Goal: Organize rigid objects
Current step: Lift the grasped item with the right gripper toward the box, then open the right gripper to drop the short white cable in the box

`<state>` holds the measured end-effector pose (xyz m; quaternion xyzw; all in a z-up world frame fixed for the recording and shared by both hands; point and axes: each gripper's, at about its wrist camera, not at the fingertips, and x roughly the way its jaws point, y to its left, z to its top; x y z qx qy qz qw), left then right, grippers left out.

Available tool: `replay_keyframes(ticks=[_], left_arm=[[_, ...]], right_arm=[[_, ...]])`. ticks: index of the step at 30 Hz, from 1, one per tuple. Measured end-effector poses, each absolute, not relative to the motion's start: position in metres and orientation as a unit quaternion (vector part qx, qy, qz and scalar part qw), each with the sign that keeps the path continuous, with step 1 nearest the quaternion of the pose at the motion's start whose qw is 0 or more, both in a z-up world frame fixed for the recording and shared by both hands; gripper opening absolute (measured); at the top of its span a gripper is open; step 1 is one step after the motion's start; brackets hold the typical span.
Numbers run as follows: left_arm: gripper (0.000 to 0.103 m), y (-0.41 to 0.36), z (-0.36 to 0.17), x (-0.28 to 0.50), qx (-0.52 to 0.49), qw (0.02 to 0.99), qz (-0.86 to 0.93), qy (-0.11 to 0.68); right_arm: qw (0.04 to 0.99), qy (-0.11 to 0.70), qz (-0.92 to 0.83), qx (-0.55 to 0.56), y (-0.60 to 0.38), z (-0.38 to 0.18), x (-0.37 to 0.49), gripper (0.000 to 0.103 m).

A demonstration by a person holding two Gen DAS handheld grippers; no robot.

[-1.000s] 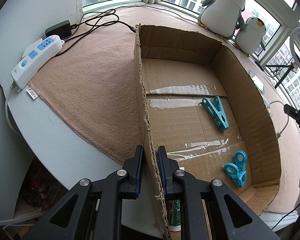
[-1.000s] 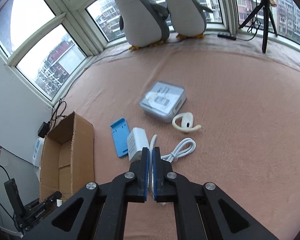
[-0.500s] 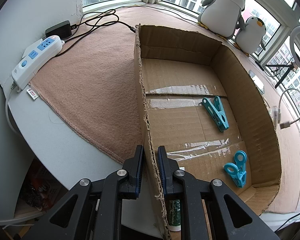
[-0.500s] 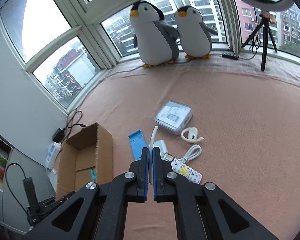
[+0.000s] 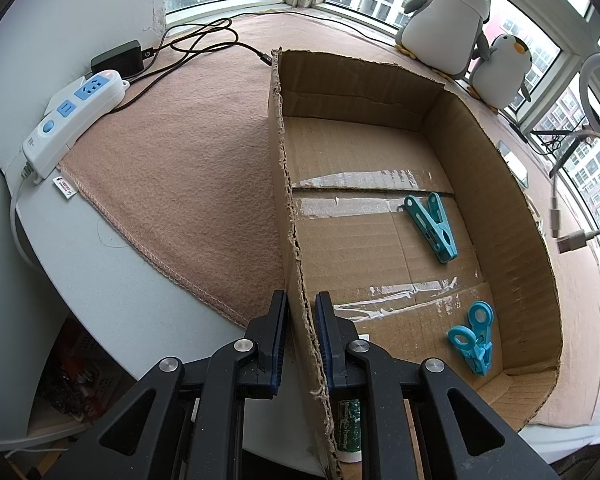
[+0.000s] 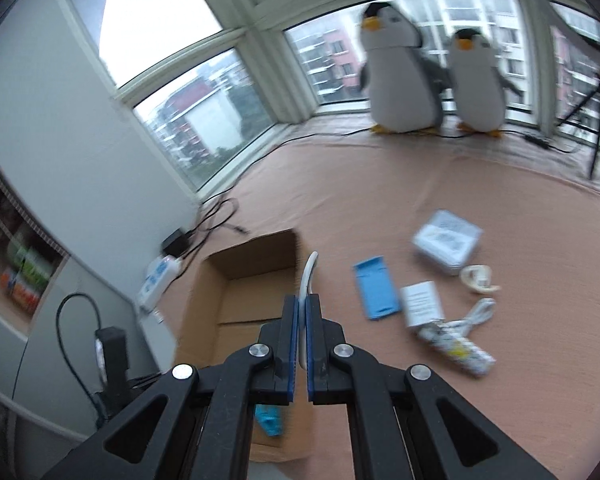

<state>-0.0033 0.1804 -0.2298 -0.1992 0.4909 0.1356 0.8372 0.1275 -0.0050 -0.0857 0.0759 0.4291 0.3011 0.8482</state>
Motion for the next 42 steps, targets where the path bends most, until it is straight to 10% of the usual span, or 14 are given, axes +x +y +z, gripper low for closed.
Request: replay_keyframes(ticks=[33, 38, 42], left_arm=[[0.015, 0.182, -0.23, -0.003, -0.203, 0.837, 0.132, 0.49], [0.015, 0.182, -0.23, -0.003, -0.202, 0.837, 0.133, 0.49], [0.015, 0.182, -0.23, -0.003, -0.202, 0.837, 0.133, 0.49]], right_arm=[[0.786, 0.482, 0.386, 0.016, 0.131, -0.135, 0.128, 0.004], [0.791, 0.48, 0.379, 0.005, 0.131, -0.135, 0.125, 0.039], [0.792, 0.478, 0.381, 0.006, 0.128, -0.133, 0.124, 0.039]])
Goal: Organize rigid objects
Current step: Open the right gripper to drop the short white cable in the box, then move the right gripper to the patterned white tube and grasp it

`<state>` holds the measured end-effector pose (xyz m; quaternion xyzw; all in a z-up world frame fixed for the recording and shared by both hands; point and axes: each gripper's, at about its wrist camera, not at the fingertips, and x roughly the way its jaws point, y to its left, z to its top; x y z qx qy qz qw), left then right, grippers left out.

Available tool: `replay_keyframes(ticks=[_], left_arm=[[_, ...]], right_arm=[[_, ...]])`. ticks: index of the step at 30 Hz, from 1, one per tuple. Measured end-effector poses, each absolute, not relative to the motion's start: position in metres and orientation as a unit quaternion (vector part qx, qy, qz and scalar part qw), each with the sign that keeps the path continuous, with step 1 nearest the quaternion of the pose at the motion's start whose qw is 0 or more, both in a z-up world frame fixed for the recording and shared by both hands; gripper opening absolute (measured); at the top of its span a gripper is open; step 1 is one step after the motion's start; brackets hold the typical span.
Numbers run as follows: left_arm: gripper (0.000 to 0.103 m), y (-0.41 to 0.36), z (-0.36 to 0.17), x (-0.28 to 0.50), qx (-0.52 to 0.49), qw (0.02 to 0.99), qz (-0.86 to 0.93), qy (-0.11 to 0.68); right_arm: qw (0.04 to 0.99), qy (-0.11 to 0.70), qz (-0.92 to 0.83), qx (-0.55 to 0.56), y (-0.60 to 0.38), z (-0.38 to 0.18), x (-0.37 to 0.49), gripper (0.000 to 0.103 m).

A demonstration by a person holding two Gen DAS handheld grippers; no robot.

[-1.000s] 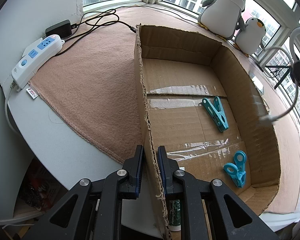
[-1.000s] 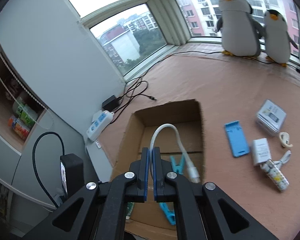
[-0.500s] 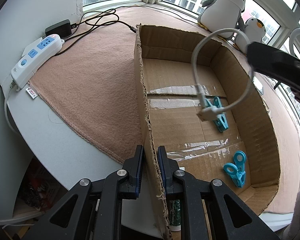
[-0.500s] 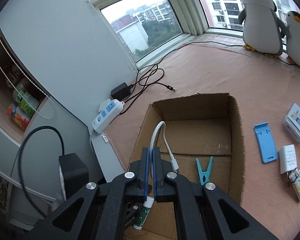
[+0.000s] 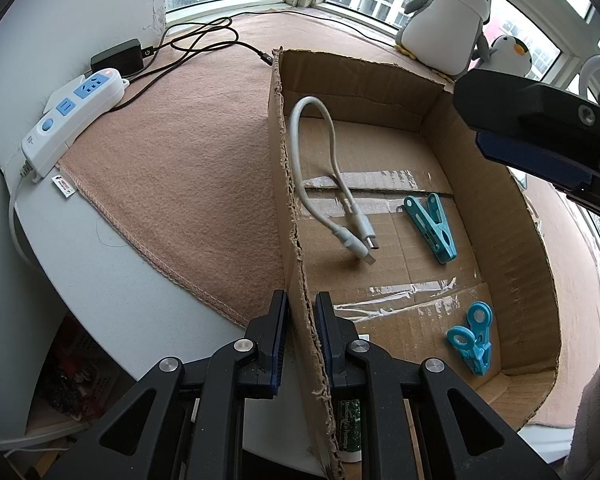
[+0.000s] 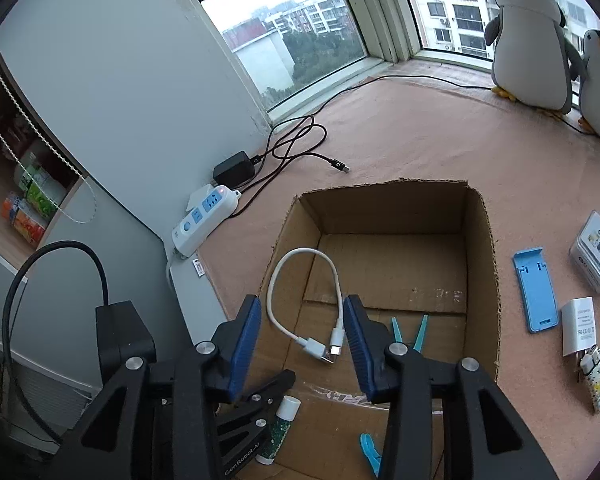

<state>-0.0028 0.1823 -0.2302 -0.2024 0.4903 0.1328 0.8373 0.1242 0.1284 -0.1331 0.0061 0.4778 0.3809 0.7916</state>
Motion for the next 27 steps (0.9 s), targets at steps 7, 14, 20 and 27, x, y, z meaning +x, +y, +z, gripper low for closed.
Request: replay_keyframes(ticks=[7, 14, 20, 27], left_arm=[[0.015, 0.182, -0.231, -0.003, -0.202, 0.837, 0.133, 0.49], [0.015, 0.183, -0.231, -0.003, -0.201, 0.838, 0.133, 0.49], [0.015, 0.182, -0.231, -0.004, -0.202, 0.838, 0.133, 0.49], [0.015, 0.182, -0.231, -0.004, -0.202, 0.837, 0.133, 0.49]], right_arm=[[0.792, 0.478, 0.38, 0.003, 0.12, -0.133, 0.123, 0.039], [0.812, 0.464, 0.354, 0.002, 0.079, -0.126, 0.128, 0.039], [0.829, 0.466, 0.31, -0.001, 0.025, -0.129, 0.137, 0.039], [0.837, 0.489, 0.244, -0.018, -0.032, -0.146, 0.153, 0.039]])
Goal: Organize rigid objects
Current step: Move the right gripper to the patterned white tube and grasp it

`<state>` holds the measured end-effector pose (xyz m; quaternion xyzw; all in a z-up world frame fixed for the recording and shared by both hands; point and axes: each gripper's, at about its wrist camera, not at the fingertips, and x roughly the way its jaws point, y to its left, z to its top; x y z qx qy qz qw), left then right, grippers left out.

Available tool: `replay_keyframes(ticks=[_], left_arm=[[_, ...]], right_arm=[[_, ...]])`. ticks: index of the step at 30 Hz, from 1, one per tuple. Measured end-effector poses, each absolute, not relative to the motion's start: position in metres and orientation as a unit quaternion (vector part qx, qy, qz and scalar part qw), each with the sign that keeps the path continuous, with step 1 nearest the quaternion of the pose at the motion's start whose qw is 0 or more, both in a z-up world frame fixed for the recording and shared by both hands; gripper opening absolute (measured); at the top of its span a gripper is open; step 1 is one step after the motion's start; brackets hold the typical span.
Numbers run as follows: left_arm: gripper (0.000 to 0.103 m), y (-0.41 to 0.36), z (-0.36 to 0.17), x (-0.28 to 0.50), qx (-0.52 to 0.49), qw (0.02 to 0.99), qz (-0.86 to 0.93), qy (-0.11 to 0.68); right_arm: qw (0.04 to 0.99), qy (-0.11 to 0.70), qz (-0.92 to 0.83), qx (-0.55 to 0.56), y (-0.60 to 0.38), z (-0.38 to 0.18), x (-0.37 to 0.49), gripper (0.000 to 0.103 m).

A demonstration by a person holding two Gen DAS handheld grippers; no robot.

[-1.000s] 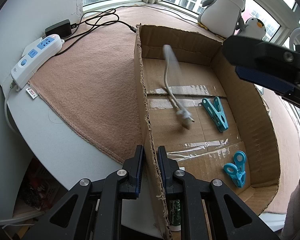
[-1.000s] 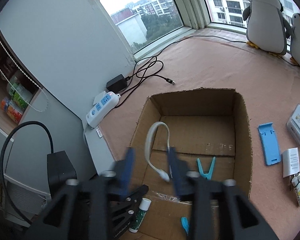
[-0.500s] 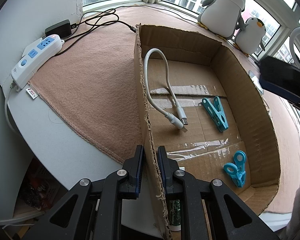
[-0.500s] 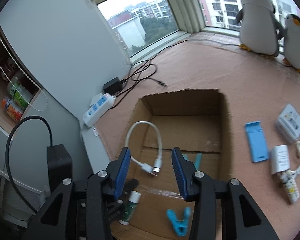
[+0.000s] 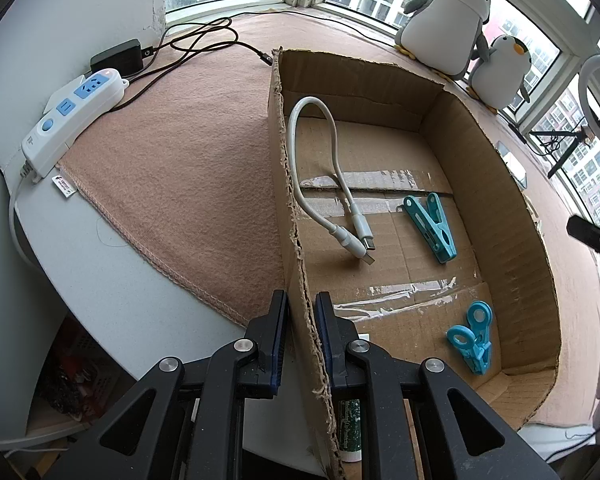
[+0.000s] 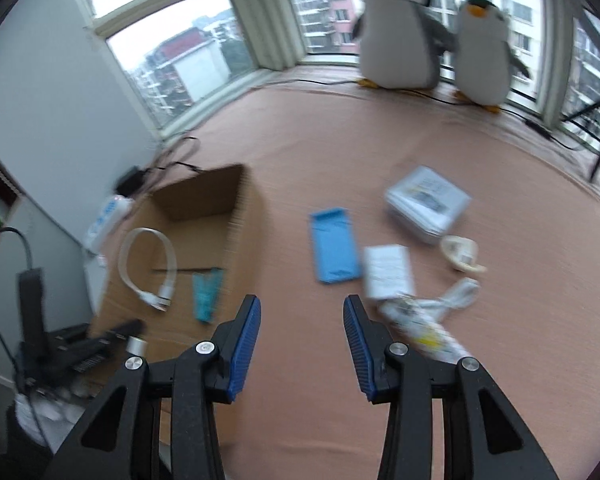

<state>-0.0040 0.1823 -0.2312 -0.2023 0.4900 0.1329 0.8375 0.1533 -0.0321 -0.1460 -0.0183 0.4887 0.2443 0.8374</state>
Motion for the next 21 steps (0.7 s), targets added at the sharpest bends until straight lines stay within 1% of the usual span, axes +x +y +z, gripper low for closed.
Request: replay_keyframes(ticks=[9, 21], left_arm=[[0.015, 0.183, -0.231, -0.004, -0.203, 0.837, 0.133, 0.49], [0.015, 0.184, -0.231, -0.005, -0.205, 0.837, 0.134, 0.49]], right_arm=[[0.831, 0.516, 0.199, -0.066, -0.072, -0.172, 0.168, 0.04], [0.809, 0.531, 0.209, -0.143, -0.059, -0.197, 0.182, 0.04]])
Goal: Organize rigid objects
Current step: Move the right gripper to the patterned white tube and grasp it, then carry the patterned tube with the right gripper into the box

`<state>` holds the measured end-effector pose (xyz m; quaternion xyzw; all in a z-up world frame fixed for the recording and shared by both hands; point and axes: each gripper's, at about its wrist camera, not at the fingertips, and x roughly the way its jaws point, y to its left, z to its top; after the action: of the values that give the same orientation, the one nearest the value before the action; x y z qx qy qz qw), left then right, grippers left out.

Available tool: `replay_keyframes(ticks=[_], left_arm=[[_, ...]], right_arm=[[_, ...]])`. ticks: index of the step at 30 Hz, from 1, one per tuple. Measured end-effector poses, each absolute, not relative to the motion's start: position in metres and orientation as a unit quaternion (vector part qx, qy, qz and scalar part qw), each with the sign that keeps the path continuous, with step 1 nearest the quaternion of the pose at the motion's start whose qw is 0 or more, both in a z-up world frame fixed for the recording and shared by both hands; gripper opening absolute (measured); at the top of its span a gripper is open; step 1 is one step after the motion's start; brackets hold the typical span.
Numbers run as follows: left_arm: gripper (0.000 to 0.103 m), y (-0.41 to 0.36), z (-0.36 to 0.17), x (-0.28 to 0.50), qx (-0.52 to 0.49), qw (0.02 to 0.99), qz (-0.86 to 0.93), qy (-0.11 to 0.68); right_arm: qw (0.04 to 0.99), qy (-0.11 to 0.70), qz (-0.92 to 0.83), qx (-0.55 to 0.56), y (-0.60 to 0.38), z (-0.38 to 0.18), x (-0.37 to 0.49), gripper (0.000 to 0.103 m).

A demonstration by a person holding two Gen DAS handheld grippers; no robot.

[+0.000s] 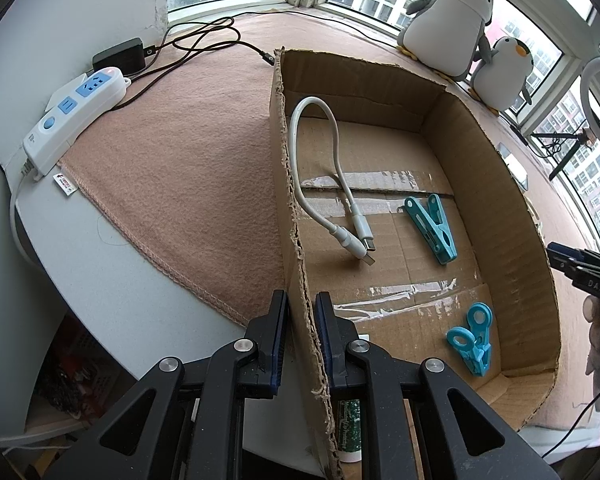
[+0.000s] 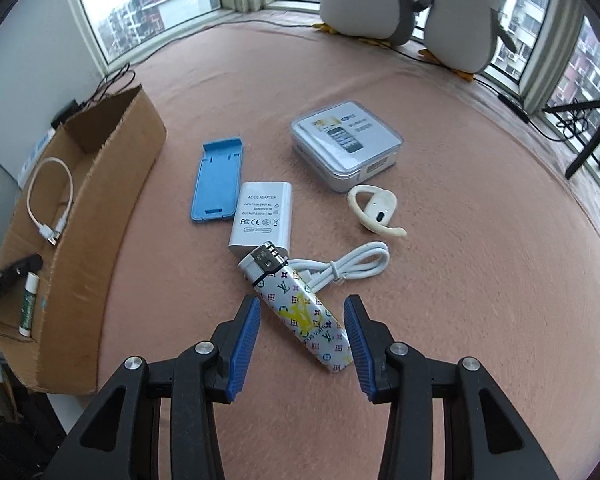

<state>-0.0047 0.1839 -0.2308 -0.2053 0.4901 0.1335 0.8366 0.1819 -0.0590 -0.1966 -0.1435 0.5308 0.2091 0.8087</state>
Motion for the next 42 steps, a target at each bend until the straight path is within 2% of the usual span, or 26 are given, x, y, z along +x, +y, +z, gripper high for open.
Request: replay_keyframes(ticks=[13, 24, 34, 42], left_arm=[[0.015, 0.185, -0.231, -0.004, -0.206, 0.836, 0.132, 0.49], [0.015, 0.186, -0.231, -0.004, -0.206, 0.836, 0.132, 0.49], [0.015, 0.186, -0.231, -0.004, -0.206, 0.837, 0.132, 0.49], [0.015, 0.186, -0.231, -0.004, -0.207, 0.836, 0.132, 0.49]], right_arm=[[0.801, 0.537, 0.204, -0.168, -0.051, -0.206, 0.184, 0.039], [0.798, 0.541, 0.208, -0.166, -0.052, -0.207, 0.179, 0.023], [0.804, 0.543, 0.223, -0.1, -0.061, -0.199, 0.169, 0.021], [0.819, 0.501, 0.261, -0.102, -0.031, -0.162, 0.146, 0.021]])
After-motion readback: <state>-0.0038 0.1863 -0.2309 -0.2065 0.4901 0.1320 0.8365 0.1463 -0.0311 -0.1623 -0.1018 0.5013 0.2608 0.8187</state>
